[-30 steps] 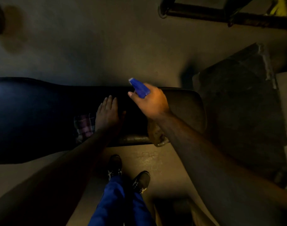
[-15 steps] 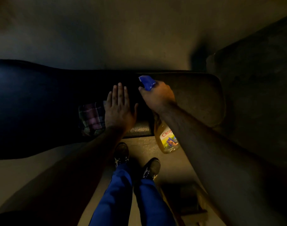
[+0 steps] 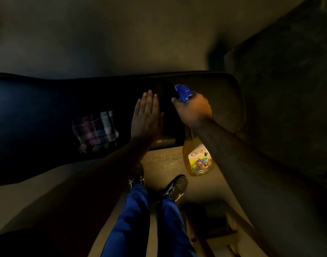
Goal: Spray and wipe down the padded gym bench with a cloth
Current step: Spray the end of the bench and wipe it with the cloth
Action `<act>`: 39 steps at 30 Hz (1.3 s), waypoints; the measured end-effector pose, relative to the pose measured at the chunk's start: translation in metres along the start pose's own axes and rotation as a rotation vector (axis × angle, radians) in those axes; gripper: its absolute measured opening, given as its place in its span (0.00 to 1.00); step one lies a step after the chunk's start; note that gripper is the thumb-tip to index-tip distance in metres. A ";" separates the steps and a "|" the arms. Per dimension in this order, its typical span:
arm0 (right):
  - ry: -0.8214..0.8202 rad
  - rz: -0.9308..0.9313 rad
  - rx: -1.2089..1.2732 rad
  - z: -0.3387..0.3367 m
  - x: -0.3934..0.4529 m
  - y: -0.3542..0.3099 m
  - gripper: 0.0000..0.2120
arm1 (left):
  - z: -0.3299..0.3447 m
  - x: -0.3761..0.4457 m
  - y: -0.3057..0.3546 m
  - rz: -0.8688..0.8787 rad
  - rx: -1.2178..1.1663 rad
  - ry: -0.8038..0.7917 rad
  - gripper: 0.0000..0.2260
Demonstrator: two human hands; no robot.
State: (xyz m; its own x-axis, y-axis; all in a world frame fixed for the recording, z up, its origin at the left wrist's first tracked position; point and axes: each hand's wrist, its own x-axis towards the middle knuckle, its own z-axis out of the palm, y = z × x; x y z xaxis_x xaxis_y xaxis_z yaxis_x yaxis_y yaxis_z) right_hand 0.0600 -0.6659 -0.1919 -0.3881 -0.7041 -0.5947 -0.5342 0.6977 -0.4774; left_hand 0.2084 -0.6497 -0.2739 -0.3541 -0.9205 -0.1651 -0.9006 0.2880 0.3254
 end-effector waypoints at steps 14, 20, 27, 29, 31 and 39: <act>0.000 0.165 0.094 -0.054 0.021 0.044 0.19 | 0.019 0.016 0.052 0.076 0.033 -0.031 0.27; 0.142 0.210 0.251 -0.089 0.031 0.069 0.18 | 0.039 0.042 0.098 0.092 0.040 -0.053 0.28; 0.145 0.220 0.137 -0.096 0.042 0.085 0.14 | 0.048 0.039 0.097 0.110 0.123 0.024 0.29; 0.127 0.222 0.131 -0.098 0.044 0.089 0.14 | 0.049 0.039 0.098 0.104 0.136 0.013 0.30; 0.122 0.261 0.150 -0.105 0.045 0.095 0.14 | 0.048 0.039 0.099 0.097 0.147 0.006 0.30; 0.126 0.330 0.140 -0.127 0.030 0.131 0.15 | 0.049 0.040 0.098 0.109 0.149 0.023 0.30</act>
State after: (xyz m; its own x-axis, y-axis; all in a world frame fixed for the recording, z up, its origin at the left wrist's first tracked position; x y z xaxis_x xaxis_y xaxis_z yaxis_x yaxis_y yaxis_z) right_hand -0.1170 -0.6127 -0.1900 -0.6158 -0.4428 -0.6517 -0.2601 0.8950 -0.3624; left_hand 0.0935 -0.6448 -0.2943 -0.4469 -0.8872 -0.1145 -0.8854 0.4204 0.1981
